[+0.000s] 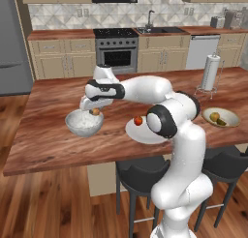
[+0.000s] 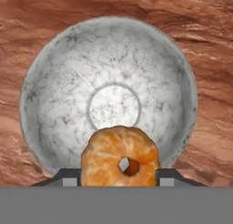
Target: Take the fruits from the plate on the dining counter and place two fruits in each bowl.
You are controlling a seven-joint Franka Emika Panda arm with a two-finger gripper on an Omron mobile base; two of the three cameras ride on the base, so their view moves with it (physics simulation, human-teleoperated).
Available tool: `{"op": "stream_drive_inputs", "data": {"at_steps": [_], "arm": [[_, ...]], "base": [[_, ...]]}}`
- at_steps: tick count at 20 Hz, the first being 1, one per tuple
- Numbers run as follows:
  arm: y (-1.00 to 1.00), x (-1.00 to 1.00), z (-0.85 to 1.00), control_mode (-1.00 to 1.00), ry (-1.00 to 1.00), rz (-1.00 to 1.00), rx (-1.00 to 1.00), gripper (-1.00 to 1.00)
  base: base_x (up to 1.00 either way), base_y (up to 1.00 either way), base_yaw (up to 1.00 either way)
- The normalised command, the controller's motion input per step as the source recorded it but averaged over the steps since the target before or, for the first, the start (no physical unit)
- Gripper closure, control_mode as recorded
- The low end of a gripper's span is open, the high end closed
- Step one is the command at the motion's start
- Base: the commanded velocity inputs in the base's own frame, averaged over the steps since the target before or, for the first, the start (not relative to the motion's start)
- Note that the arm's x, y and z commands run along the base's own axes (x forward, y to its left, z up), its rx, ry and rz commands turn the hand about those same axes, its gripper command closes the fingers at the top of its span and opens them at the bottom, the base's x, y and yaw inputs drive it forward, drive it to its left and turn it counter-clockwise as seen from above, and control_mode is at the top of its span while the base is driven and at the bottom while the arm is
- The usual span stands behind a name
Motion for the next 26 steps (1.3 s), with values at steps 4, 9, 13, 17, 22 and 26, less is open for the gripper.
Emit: {"op": "stream_drive_inputs", "data": {"at_steps": [4, 9, 13, 17, 22, 26], "arm": [[0.16, 0.11, -0.54, -1.0, 0.01, 0.0, -0.02, 1.0], [0.22, 0.12, -0.52, -1.0, 0.03, 0.0, -0.01, 1.0], [0.24, 0.23, -0.33, -1.0, 0.0, 0.0, -0.01, 1.0], [0.23, 0.33, -0.2, -1.0, 0.0, 0.0, 0.0, -1.0], [0.24, 0.45, -0.02, -1.0, 0.0, 0.0, 0.0, -1.0], [0.04, 0.16, 0.0, -1.0, 0.0, -0.01, 0.0, -1.0]], "base": [[0.0, 0.0, 0.0], [0.0, 0.0, 0.0], [0.0, 0.0, 0.0], [0.0, 0.0, 0.0], [0.0, 0.0, 0.0], [0.0, 0.0, 0.0]]}}
